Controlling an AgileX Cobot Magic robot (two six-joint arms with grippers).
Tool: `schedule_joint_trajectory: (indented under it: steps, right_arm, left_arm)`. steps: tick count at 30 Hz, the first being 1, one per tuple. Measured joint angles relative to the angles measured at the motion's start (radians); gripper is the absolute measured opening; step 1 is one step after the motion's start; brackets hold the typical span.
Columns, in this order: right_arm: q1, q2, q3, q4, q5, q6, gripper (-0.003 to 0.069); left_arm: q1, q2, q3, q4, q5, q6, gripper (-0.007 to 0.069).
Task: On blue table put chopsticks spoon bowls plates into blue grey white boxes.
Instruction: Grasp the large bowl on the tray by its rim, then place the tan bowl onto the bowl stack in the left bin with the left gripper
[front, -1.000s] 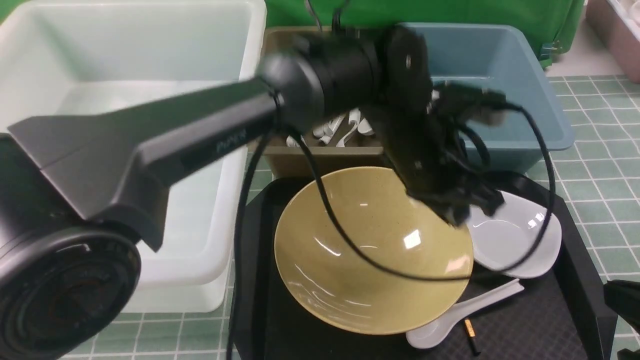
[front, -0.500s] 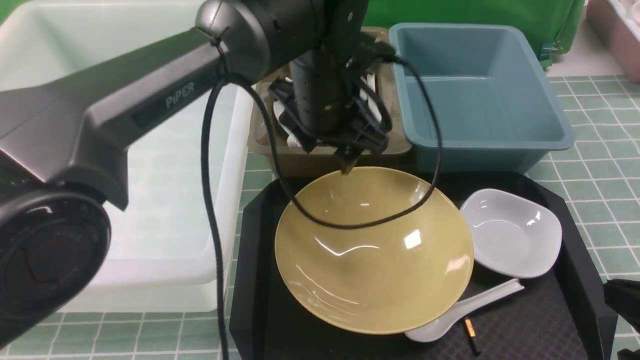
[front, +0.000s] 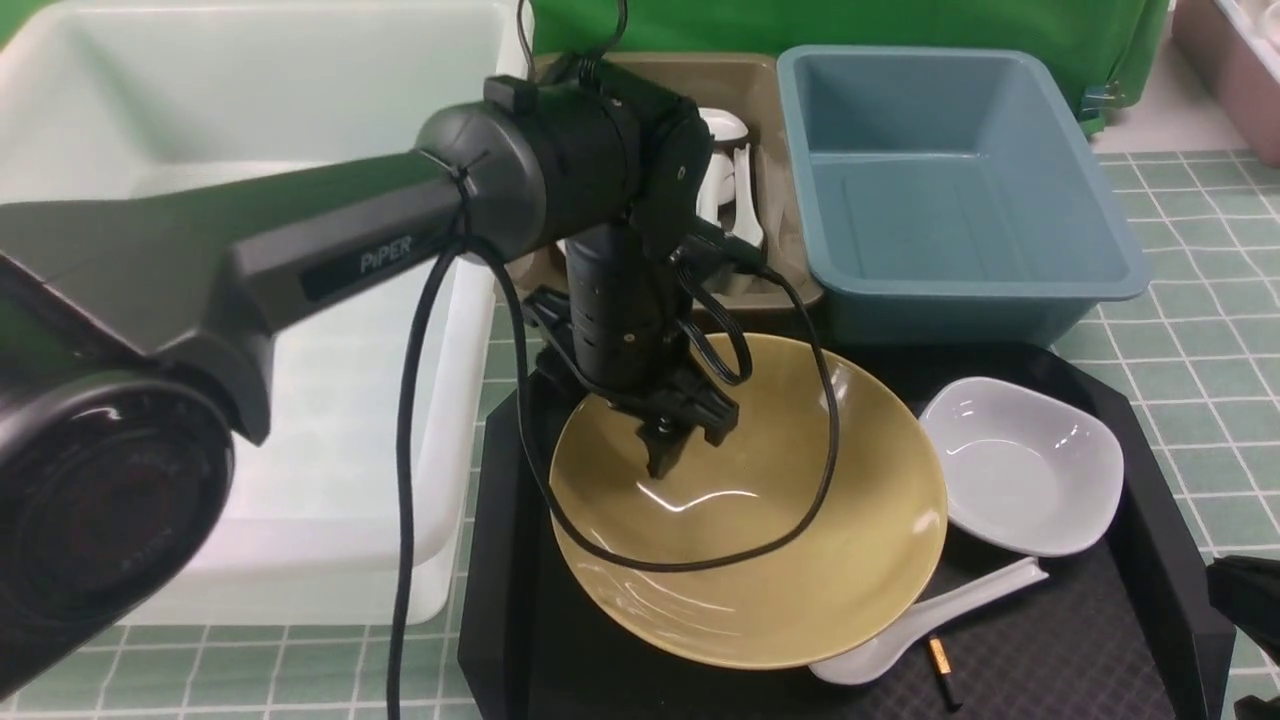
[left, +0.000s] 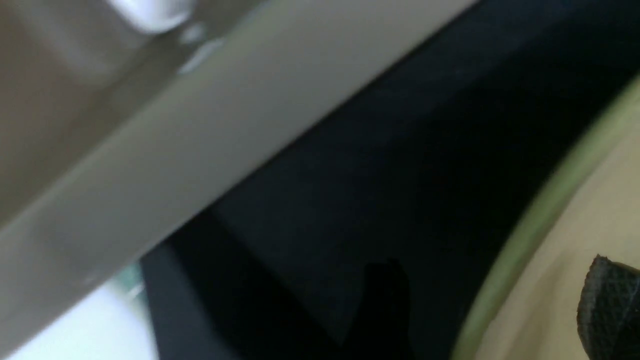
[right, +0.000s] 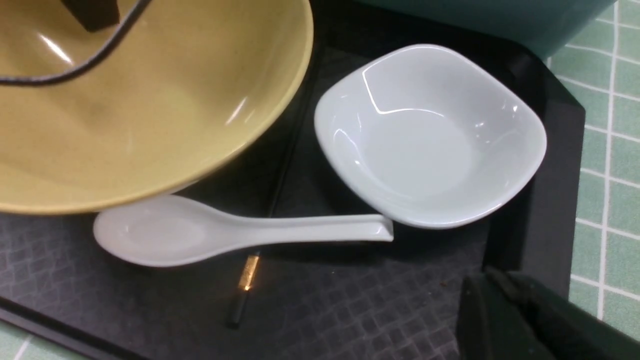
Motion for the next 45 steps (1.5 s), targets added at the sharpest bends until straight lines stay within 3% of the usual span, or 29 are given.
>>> schedule_joint_trajectory:
  steps: [4,11,17,21,22,23,25,32,34,37,43,45]
  right_arm:
    - [0.000,0.000,0.000,0.000,0.000,0.000,0.0067]
    - [0.000,0.000,0.000,0.000,-0.001,0.000,0.0075]
    - [0.000,0.000,0.000,0.000,0.000,0.000,0.0079]
    - [0.000,0.000,0.000,0.000,0.018,0.000,0.0083]
    - [0.000,0.000,0.000,0.000,0.018,0.000,0.0083]
    - [0.000,0.000,0.000,0.000,0.019,0.000,0.0085]
    - [0.000,0.000,0.000,0.000,0.019,0.000,0.0086]
    - [0.000,0.000,0.000,0.000,0.019,0.000,0.0090]
    - [0.000,0.000,0.000,0.000,0.019,0.000,0.0092]
    - [0.000,0.000,0.000,0.000,0.019,0.000,0.0097]
    - [0.000,0.000,0.000,0.000,0.019,0.000,0.0101]
    - [0.000,0.000,0.000,0.000,0.019,0.000,0.0104]
  left_arm:
    - [0.001,0.009,0.000,-0.033,-0.020,0.024,0.0430]
    - [0.006,0.006,0.000,-0.086,-0.027,0.042,0.0205]
    - [0.009,-0.015,0.000,-0.100,-0.007,0.042,0.0180]
    - [0.028,-0.106,0.007,-0.130,0.017,0.047,0.0039]
    - [0.028,-0.106,0.008,-0.130,0.016,0.048,0.0039]
    - [0.054,-0.173,0.010,-0.164,-0.001,0.069,0.0008]
    - [0.077,-0.222,0.010,-0.202,-0.018,0.109,0.0009]
    - [0.212,-0.342,0.010,-0.514,-0.015,0.290,0.0008]
    - [0.299,-0.388,0.011,-0.575,0.002,0.322,0.0008]
    - [0.466,-0.454,0.017,-0.561,0.000,0.325,0.0006]
    - [0.926,-0.539,0.139,-0.523,-0.098,0.300,0.0006]
    - [0.991,-0.541,0.173,-0.528,-0.121,0.294,0.0006]
